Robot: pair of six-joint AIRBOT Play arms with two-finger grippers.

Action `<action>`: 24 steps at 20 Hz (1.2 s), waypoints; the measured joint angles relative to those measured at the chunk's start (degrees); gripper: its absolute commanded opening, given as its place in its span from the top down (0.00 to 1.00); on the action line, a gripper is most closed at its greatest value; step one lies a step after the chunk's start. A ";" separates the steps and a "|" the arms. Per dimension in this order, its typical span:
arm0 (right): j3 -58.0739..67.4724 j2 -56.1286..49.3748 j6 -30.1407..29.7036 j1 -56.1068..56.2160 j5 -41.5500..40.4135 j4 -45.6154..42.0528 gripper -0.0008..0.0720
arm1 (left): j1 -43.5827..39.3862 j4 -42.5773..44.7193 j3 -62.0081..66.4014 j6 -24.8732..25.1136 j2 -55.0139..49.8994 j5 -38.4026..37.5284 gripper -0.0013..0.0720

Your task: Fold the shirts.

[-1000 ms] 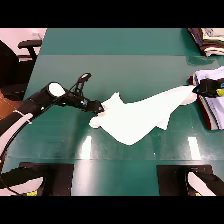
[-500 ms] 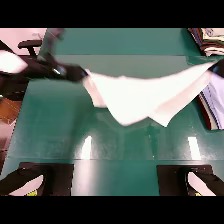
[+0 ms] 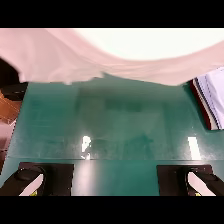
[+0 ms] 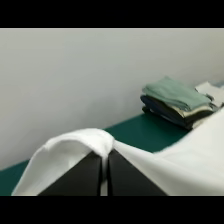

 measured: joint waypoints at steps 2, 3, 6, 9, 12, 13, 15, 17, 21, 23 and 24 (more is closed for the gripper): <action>0.13 0.76 0.44 0.00 0.57 -0.04 0.97 | 0.11 2.01 2.71 -0.20 0.28 1.38 0.94; -0.37 1.16 0.98 0.00 0.79 -0.17 0.97 | 0.13 3.39 3.50 -0.52 0.20 1.86 0.94; -1.03 0.81 2.95 0.00 2.16 -0.26 0.97 | 0.15 9.25 4.83 -2.10 -2.62 1.31 0.94; -0.11 -3.21 5.29 0.00 6.54 -0.26 0.97 | 0.15 13.53 5.25 -3.15 -9.75 -3.69 0.94; -3.93 -9.44 6.84 0.00 10.97 -0.44 0.97 | 0.15 15.26 3.78 -4.33 -20.28 -9.29 0.93; -6.51 -11.76 7.17 0.00 11.85 -0.44 0.97 | 0.15 15.17 2.82 -4.74 -24.22 -10.60 0.93; -12.26 -16.98 7.21 0.00 11.98 -0.42 0.97 | 0.15 14.47 0.85 -5.20 -31.67 -12.37 0.93; -17.25 -22.27 6.21 0.00 9.99 -0.35 0.97 | 0.15 13.97 -0.52 -5.53 -38.80 -13.66 0.93; -20.92 -31.71 4.13 0.00 4.52 0.09 0.54 | 0.15 13.77 -1.46 -6.49 -47.19 -15.65 0.10; -19.28 -35.39 3.39 -0.04 3.58 0.09 0.51 | 0.15 14.93 -0.83 -6.95 -48.81 -17.18 0.26; -17.97 -36.74 2.80 -0.13 3.67 0.37 0.51 | 0.22 15.80 -0.44 -7.02 -48.89 -18.23 0.25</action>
